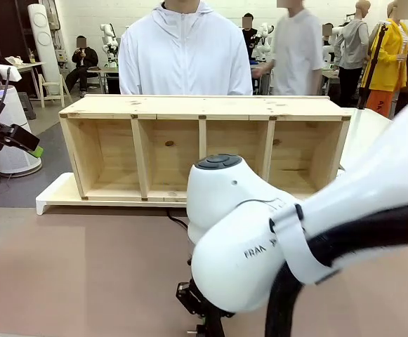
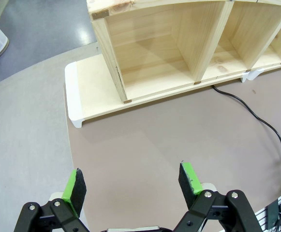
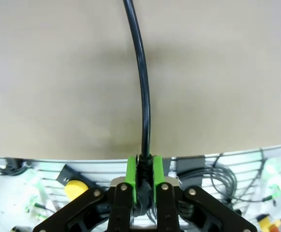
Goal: Perform cable management.
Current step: Pull the grasped Power Cable to the location of the Power Strip.
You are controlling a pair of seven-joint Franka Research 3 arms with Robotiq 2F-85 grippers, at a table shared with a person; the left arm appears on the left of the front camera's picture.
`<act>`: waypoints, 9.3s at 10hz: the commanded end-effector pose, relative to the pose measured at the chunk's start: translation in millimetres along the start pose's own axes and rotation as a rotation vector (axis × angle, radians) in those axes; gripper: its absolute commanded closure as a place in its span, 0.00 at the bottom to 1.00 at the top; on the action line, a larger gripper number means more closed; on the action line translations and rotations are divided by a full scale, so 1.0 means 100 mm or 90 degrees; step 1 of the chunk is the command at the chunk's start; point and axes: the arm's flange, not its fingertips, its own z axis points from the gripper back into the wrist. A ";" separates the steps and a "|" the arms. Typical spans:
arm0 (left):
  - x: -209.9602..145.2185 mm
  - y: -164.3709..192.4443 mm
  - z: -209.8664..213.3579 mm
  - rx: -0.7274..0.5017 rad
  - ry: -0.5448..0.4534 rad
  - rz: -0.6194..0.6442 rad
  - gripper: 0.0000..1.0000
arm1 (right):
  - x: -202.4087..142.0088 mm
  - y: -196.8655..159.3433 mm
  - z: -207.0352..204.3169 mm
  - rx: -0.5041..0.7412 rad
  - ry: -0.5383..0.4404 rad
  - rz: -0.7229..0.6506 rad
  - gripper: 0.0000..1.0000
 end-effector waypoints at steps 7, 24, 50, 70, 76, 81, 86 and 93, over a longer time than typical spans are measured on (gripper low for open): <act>0.01 0.00 -0.01 0.001 -0.004 0.001 0.00 | -0.10 -0.08 -0.01 0.003 -0.006 -0.021 0.84; 0.01 0.00 -0.01 0.001 -0.004 0.001 0.00 | -0.49 -2.62 0.79 -0.040 -0.098 -0.277 0.84; 0.01 0.00 -0.01 0.001 -0.004 0.001 0.00 | 1.10 -3.71 2.31 -0.238 -0.164 -0.105 0.84; 0.01 0.00 -0.01 0.001 -0.004 0.001 0.00 | 2.71 -3.91 2.98 -0.132 -0.205 -0.024 0.84; 0.01 0.00 -0.01 0.001 -0.004 0.001 0.00 | 3.18 -3.91 3.06 -0.094 -0.222 0.040 0.84; 0.01 0.00 -0.01 0.001 -0.004 0.001 0.00 | 3.68 -3.98 3.12 -0.021 -0.220 0.042 0.84; 0.01 0.00 -0.01 0.001 -0.004 0.001 0.00 | 4.00 -3.95 3.19 -0.032 -0.197 0.042 0.84; 0.01 0.00 -0.01 0.001 -0.004 0.001 0.00 | 4.04 -3.90 3.12 -0.039 -0.186 0.038 0.84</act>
